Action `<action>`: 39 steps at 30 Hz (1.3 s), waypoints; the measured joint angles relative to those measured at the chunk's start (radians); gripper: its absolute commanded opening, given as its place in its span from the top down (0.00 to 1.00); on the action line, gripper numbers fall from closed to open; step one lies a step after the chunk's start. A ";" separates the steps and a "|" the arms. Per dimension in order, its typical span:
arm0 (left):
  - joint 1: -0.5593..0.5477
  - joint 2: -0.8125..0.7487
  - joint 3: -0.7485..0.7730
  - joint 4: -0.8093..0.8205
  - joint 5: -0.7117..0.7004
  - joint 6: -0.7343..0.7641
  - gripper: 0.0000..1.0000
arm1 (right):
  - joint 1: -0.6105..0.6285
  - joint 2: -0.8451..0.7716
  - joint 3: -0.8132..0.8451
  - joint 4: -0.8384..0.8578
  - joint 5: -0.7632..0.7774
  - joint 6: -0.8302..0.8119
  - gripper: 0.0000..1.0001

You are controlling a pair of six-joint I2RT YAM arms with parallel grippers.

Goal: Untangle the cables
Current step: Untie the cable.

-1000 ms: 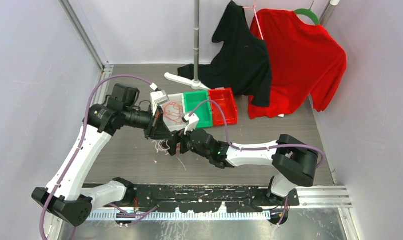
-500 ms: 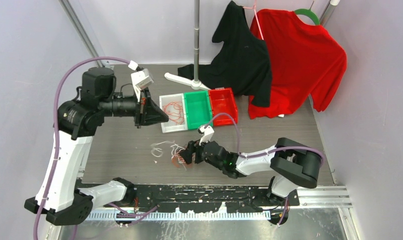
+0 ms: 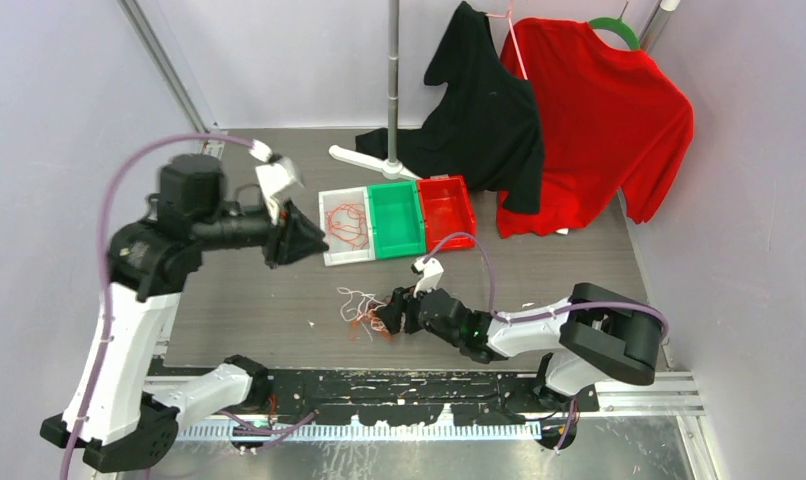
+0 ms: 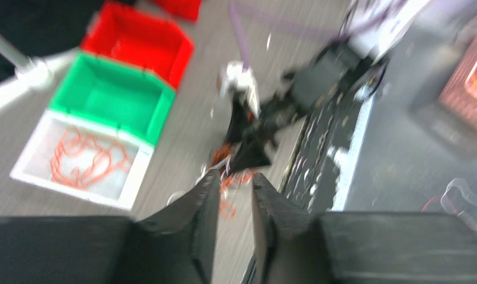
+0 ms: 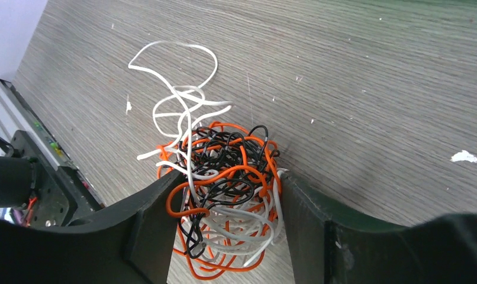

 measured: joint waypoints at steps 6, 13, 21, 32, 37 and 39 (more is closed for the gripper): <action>-0.016 0.039 -0.405 -0.081 -0.116 0.237 0.52 | 0.000 -0.050 0.018 -0.059 -0.024 -0.004 0.35; -0.079 0.164 -0.552 -0.082 -0.216 0.344 0.51 | 0.000 -0.141 0.019 -0.126 -0.035 -0.003 0.62; -0.211 0.176 -0.632 0.003 -0.259 0.351 0.49 | -0.002 -0.221 0.089 -0.289 -0.039 0.021 0.34; -0.320 0.348 -0.629 0.068 -0.307 0.383 0.42 | -0.003 -0.436 -0.014 -0.449 -0.050 0.114 0.46; -0.401 0.435 -0.570 0.109 -0.318 0.389 0.25 | -0.003 -0.420 -0.066 -0.481 -0.070 0.139 0.45; -0.420 0.455 -0.557 0.137 -0.317 0.391 0.26 | -0.003 -0.407 -0.092 -0.460 -0.078 0.151 0.45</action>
